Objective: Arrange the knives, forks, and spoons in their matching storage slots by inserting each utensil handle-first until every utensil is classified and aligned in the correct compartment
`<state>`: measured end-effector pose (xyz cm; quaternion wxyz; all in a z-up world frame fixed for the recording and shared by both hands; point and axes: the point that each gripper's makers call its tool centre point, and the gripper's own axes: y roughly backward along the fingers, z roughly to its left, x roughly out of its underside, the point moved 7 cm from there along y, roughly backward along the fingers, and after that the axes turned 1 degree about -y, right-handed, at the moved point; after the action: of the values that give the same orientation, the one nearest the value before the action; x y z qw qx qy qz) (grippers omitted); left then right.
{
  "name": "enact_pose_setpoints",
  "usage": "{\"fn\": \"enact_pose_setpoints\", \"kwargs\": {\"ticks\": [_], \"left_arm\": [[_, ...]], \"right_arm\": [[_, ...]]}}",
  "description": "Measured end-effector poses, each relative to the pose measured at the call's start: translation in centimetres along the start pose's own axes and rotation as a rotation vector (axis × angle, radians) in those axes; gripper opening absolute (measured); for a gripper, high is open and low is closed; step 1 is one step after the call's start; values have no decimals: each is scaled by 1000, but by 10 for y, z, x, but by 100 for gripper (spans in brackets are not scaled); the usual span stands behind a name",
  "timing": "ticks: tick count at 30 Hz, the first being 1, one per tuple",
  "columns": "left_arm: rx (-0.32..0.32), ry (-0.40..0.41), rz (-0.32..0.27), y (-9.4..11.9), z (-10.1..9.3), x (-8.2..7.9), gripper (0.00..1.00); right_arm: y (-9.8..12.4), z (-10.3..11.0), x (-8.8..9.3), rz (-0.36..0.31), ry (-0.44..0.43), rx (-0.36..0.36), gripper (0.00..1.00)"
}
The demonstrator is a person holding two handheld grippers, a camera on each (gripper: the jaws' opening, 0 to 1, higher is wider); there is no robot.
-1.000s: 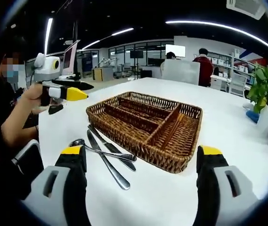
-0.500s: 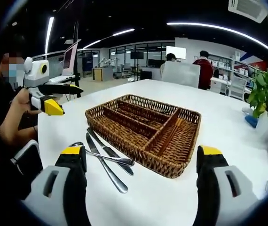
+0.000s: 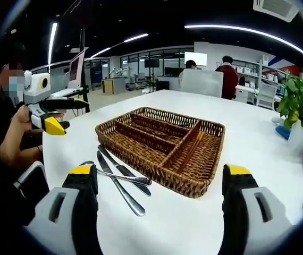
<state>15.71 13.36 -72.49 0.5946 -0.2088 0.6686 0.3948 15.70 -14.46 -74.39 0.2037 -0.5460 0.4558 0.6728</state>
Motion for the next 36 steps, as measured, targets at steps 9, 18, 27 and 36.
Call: {"fn": "enact_pose_setpoints", "kwargs": {"ticks": [9, 18, 27, 36], "left_arm": [[3, -10, 28, 2, -2, 9, 99], [-11, 4, 37, 2, 0, 13, 99], [-13, 27, 35, 0, 1, 12, 99], [-29, 40, 50, 1, 3, 12, 99]], "right_arm": [[0, 1, 0, -2, -2, 0, 100], [3, 1, -1, -16, -8, 3, 100], [4, 5, -5, -44, 4, -23, 100], [4, 6, -7, -51, 9, -28, 100]]}}
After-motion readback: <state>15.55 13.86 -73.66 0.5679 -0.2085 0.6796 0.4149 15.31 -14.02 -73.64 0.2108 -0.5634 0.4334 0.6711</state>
